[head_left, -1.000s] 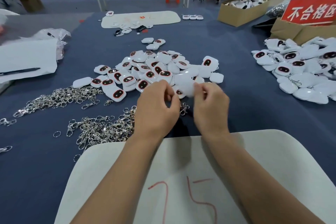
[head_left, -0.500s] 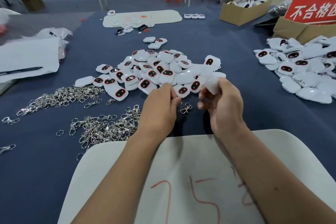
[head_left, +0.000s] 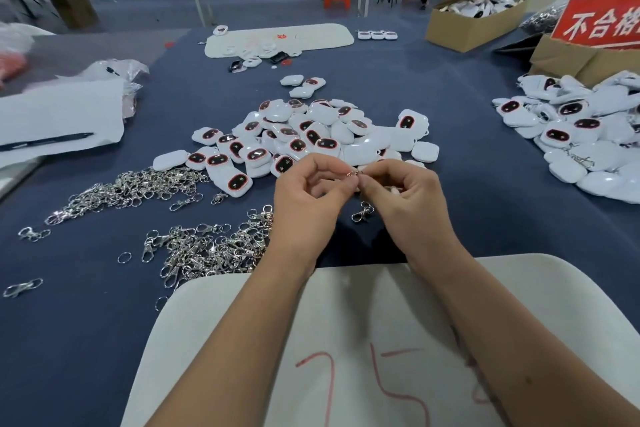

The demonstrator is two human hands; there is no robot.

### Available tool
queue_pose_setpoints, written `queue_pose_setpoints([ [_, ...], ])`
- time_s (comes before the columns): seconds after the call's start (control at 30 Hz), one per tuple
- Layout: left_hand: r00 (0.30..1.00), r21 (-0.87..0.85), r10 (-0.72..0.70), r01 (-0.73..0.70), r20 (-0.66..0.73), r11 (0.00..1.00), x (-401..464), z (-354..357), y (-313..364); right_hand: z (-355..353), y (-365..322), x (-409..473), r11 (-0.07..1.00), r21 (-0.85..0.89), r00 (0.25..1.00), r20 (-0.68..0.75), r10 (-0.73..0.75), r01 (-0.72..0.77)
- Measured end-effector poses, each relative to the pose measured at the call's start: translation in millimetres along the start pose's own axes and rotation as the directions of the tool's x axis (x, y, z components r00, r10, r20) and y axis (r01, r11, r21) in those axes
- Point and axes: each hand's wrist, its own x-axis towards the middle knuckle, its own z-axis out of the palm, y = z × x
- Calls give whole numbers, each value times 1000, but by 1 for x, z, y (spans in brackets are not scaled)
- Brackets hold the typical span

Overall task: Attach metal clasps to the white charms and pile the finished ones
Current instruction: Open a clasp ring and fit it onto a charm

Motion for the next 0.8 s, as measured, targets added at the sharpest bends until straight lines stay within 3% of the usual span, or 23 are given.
queue_pose_setpoints([
  [0.27, 999, 125, 27, -24, -23, 992, 1, -2, -3, -2, 0, 1, 995, -98, 991, -131, -32, 19],
  [0.47, 999, 3, 24, -23, -34, 1000, 2, -2, -1, -1, 0, 0, 993, -109, 999, 21, -45, 47],
  [0.63, 1000, 37, 10, -9, -21, 999, 0, -1, 2, 0, 2, 0, 999, -22, 999, -2, -40, 40],
  [0.8, 999, 72, 36, -35, -25, 997, -1, -2, 3, -2, 0, 0, 999, 3, 996, 74, -40, 39],
])
